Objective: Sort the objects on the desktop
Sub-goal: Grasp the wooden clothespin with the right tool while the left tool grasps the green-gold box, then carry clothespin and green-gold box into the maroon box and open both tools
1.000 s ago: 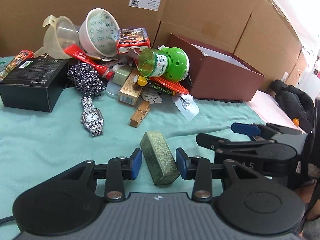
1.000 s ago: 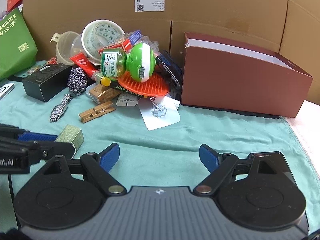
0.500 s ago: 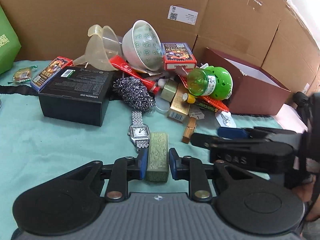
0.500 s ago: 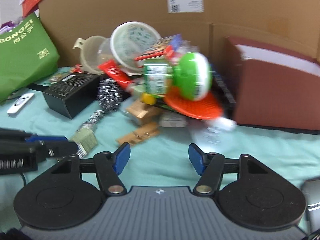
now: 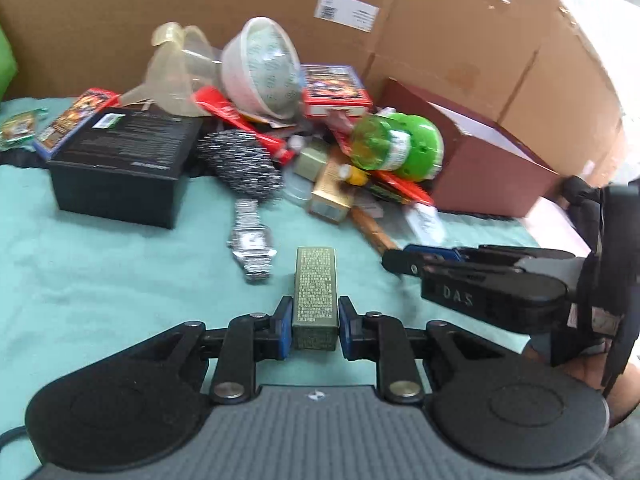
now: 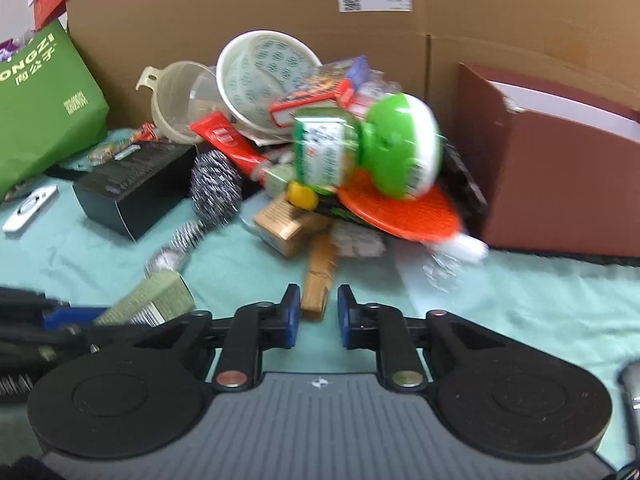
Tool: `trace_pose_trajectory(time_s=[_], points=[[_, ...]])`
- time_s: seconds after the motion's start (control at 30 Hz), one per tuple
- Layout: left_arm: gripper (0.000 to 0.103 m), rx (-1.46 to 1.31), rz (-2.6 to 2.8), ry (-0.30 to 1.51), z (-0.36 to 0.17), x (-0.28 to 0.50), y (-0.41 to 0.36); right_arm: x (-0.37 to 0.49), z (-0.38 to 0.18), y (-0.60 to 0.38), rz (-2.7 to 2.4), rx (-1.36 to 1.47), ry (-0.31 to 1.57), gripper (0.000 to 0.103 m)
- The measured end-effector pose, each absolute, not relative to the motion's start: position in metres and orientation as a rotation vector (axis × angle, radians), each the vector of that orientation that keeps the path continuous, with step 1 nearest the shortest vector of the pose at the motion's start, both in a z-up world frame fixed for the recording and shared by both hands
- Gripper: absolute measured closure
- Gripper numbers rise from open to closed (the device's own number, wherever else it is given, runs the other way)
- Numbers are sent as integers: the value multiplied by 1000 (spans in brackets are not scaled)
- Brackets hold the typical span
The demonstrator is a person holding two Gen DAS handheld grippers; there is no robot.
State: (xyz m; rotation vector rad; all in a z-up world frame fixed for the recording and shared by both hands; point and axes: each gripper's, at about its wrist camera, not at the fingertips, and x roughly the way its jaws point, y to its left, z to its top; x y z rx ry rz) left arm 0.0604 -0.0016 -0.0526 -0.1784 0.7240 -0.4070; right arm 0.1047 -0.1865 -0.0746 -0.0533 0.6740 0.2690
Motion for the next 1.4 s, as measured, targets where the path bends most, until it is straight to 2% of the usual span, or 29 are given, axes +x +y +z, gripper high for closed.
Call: trace_pose_trajectory(time_s=[0.2, 0.57, 0.67, 0.73, 0.83, 0.9, 0.93, 1.0, 1.2, 1.27, 1.3, 1.4], points=[[78, -110, -373, 716, -55, 67, -18, 85, -72, -202, 263, -101, 676, 85], [79, -98, -359, 720, -55, 73, -21, 106, -72, -180, 317, -142, 661, 82], [78, -117, -359, 719, -55, 75, -19, 103, -68, -179, 333, -135, 654, 75], [73, -128, -355, 717, -56, 78, -19, 107, -68, -177, 320, -137, 650, 61], [70, -141, -357, 717, -56, 79, -18, 118, -71, -173, 296, -150, 645, 60], [76, -127, -356, 720, -56, 80, -20, 126, -74, -172, 309, -134, 656, 65], [79, -117, -351, 721, -55, 81, -21, 128, -76, -172, 314, -124, 661, 74], [79, -105, -345, 721, -56, 82, -22, 130, -77, -174, 310, -108, 655, 82], [80, -56, -328, 696, -58, 81, -29, 134, -78, -171, 300, -134, 651, 82], [80, -54, -325, 698, -58, 80, -29, 135, -79, -174, 308, -119, 647, 85], [80, -57, -322, 701, -57, 79, -29, 134, -78, -175, 306, -113, 650, 92], [80, -73, -322, 710, -54, 75, -28, 126, -77, -182, 316, -88, 661, 93]])
